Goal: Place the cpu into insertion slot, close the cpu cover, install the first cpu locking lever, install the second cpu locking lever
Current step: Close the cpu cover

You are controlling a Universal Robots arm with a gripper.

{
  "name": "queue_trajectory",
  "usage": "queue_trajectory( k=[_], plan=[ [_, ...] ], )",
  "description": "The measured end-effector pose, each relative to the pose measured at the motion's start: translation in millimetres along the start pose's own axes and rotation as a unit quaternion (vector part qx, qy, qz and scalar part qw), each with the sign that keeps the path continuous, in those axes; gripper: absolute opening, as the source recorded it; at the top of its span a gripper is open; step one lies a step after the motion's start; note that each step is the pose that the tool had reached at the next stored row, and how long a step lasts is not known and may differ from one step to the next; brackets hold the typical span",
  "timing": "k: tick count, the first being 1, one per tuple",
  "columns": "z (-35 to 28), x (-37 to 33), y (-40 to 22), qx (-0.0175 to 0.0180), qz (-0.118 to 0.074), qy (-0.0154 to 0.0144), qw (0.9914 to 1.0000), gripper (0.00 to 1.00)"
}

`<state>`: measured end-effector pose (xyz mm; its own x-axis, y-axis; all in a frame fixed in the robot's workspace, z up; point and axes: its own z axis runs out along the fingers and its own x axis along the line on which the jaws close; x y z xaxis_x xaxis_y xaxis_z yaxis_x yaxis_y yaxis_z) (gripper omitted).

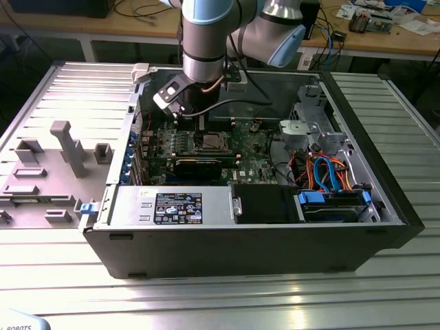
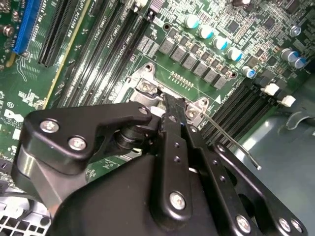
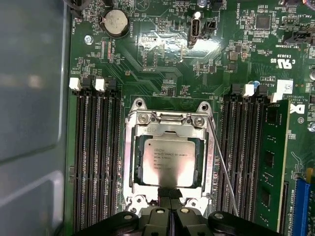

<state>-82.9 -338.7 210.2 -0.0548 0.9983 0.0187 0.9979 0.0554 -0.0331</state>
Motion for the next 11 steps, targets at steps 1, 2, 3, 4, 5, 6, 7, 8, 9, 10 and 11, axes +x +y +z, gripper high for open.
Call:
queue_trajectory(
  k=[1, 2, 3, 4, 5, 6, 7, 8, 9, 10, 11],
  plan=[
    [0.0, 0.0, 0.2, 0.0, 0.0, 0.0, 1.0, 0.11],
    [-0.2, -0.1, 0.7, 0.0001, 0.0, -0.0002, 1.0, 0.11],
    [-0.3, -0.2, 2.9, 0.0005, 0.0, -0.0004, 1.0, 0.11],
    [-0.3, -0.2, 3.4, 0.0007, 0.0, -0.0004, 1.0, 0.11],
    [-0.3, -0.2, 3.3, 0.0007, 0.0, -0.0005, 1.0, 0.11],
    [-0.2, -0.2, 3.4, 0.0007, 0.0, -0.0005, 1.0, 0.11],
    [-0.2, -0.2, 3.4, 0.0007, 0.0, -0.0004, 1.0, 0.11],
    [-0.2, -0.2, 3.4, 0.0007, 0.0, -0.0004, 1.0, 0.11],
    [-0.1, -0.2, 3.4, 0.0007, 0.0, -0.0004, 1.0, 0.11],
    [-0.1, -0.2, 3.4, 0.0007, 0.0, -0.0004, 1.0, 0.11],
    [-0.1, -0.2, 3.4, 0.0007, 0.0, -0.0004, 1.0, 0.11]
  ],
)
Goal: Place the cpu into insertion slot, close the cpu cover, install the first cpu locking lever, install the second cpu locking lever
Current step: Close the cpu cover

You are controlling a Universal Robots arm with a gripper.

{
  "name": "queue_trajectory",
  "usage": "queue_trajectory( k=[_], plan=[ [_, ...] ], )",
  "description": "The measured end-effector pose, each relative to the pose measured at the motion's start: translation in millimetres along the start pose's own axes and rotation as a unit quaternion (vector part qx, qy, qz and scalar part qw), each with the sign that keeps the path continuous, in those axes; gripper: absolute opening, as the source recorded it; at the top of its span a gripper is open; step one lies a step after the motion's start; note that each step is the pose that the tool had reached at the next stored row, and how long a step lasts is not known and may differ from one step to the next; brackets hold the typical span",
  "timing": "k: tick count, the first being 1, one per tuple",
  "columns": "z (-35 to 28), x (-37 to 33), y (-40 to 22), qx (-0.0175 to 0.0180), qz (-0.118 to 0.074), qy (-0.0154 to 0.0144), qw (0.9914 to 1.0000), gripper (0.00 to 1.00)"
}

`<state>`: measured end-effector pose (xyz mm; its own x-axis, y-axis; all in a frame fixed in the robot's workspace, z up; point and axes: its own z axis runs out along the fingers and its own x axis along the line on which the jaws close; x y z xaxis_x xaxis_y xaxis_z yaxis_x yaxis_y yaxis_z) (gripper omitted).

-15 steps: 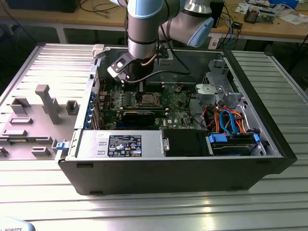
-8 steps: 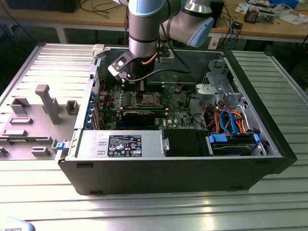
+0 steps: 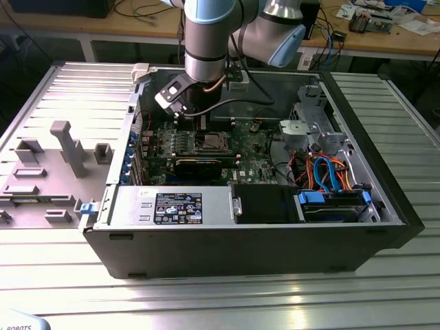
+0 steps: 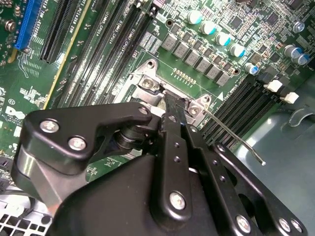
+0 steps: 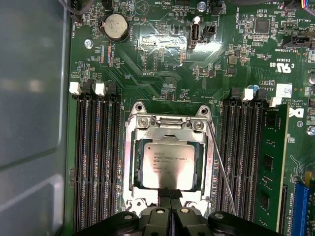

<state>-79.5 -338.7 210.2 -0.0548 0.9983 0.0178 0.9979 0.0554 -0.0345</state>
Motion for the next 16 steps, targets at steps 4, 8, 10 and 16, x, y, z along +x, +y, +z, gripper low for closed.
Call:
queue_trajectory(
  k=[4, 8, 10, 16],
  plan=[
    [0.1, 0.0, 0.1, 0.0, 0.0, 0.0, 1.0, 0.11],
    [0.2, -0.1, 1.5, -0.0001, 0.0, 0.0001, 1.0, 0.11],
    [0.1, -0.1, 3.2, 0.0, 0.0, 0.0001, 1.0, 0.11],
    [-0.3, -0.8, 25.2, 0.0, 0.0, -0.0005, 1.0, 0.11]
  ],
)
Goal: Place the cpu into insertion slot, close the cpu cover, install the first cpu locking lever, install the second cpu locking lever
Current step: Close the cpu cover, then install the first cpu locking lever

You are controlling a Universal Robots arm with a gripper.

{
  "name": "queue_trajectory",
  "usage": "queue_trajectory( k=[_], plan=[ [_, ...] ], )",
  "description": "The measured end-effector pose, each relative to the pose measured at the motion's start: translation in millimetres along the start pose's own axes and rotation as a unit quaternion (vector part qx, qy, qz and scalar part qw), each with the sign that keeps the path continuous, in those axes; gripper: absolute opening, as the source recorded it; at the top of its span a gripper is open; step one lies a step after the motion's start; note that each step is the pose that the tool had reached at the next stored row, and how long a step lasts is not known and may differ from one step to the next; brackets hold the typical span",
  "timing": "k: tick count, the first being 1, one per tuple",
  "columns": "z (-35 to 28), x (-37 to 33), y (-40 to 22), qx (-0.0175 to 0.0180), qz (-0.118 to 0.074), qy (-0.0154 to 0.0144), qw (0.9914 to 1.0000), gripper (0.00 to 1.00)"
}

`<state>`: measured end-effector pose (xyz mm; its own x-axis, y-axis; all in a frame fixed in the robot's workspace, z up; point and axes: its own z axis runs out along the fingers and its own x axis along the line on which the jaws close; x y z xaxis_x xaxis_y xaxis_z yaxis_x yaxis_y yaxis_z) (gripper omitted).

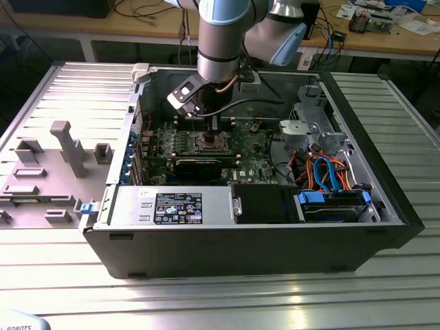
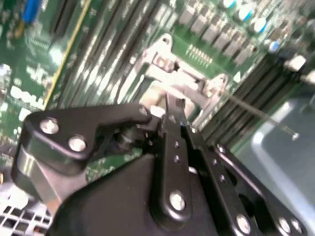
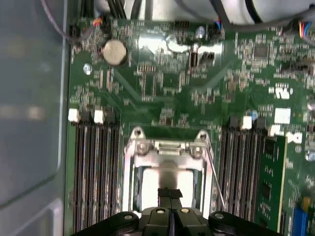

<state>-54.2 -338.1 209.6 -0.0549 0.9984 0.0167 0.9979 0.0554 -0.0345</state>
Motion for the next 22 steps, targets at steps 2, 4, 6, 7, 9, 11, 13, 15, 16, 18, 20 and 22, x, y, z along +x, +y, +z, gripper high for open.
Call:
queue_trajectory(
  k=[2, 4, 6, 7, 9, 11, 13, 15, 16, 18, 20, 22],
  plan=[
    [0.0, -0.1, 2.3, 0.0, 0.0, -0.0001, 1.0, 0.11],
    [0.0, -0.2, 4.2, 0.0, 0.001, -0.0005, 1.0, 0.11],
    [-0.1, -0.2, 5.6, 0.0001, 0.001, -0.0006, 1.0, 0.11],
    [0.0, -0.3, 5.9, 0.0, 0.001, -0.0006, 1.0, 0.11],
    [-0.1, -0.3, 5.9, 0.0, 0.001, -0.0006, 1.0, 0.11],
    [0.0, -0.2, 5.9, 0.0, 0.001, -0.0007, 1.0, 0.11],
    [-0.1, -0.2, 5.9, 0.0001, 0.001, -0.0009, 1.0, 0.11],
    [-0.3, -0.2, 5.9, 0.0001, 0.001, -0.0009, 1.0, 0.11],
    [-0.7, -0.2, 5.9, 0.0001, 0.001, -0.0009, 1.0, 0.11],
    [-1.6, -0.2, 5.9, 0.0, 0.001, -0.0009, 1.0, 0.11],
    [-2.8, -0.2, 5.8, 0.0001, 0.001, -0.0009, 1.0, 0.11],
    [-3.1, -0.1, 5.8, 0.0, 0.001, -0.0008, 1.0, 0.11]
  ],
)
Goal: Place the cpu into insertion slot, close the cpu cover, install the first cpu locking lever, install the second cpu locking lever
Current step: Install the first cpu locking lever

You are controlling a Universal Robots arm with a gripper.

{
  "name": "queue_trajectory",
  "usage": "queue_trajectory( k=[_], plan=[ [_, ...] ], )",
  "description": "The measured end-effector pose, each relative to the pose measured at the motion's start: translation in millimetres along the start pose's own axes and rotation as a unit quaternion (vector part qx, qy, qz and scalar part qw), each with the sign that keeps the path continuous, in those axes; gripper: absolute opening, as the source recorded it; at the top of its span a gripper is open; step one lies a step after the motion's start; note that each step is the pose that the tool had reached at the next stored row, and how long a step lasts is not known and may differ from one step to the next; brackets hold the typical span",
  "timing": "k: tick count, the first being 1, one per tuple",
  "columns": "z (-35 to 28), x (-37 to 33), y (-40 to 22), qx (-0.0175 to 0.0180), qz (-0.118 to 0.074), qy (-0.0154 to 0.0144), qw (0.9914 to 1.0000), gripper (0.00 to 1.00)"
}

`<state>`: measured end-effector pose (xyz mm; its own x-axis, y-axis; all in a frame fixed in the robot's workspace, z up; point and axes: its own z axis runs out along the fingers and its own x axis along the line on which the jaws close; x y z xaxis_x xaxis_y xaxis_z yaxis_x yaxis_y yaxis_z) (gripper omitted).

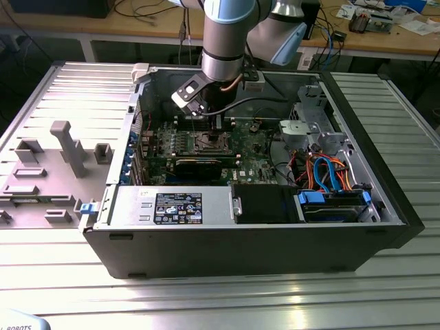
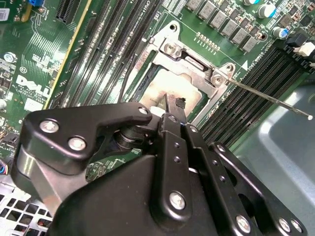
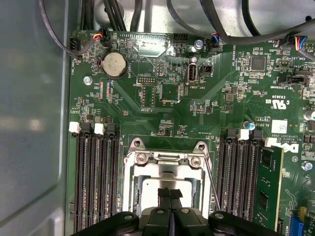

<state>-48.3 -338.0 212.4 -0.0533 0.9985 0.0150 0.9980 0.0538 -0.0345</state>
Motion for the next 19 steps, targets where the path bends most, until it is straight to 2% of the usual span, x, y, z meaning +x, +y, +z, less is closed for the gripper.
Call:
queue_trajectory(
  k=[19],
  plan=[
    [-4.5, 0.1, -0.2, 0.0, 0.0, 0.0, 1.0, 0.11]
  ],
)
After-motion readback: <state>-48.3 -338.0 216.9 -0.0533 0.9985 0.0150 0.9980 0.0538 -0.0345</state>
